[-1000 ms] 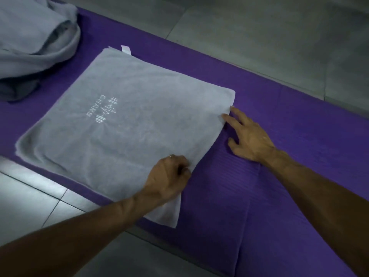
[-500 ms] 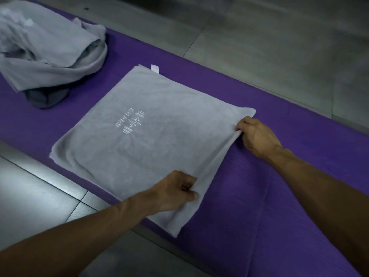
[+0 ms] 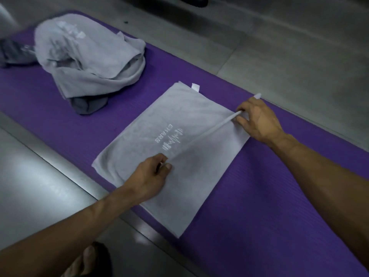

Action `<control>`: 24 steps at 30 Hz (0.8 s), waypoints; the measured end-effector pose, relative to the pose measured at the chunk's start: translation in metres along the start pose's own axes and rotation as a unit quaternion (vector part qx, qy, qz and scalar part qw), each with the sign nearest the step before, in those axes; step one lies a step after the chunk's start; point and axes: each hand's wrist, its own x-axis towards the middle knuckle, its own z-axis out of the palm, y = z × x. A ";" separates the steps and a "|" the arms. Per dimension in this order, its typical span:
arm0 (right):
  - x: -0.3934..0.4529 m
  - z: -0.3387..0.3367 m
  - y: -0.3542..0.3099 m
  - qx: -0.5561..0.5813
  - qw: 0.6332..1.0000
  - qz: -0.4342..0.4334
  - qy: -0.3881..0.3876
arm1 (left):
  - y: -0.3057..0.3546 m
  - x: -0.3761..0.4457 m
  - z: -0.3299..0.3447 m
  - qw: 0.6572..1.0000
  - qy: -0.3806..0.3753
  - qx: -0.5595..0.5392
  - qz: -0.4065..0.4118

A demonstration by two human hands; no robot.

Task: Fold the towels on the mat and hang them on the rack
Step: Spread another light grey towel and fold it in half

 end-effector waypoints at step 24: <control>0.189 0.114 -0.142 -0.080 0.988 0.006 -0.136 | -0.106 0.053 -0.103 0.933 0.114 0.334 -0.075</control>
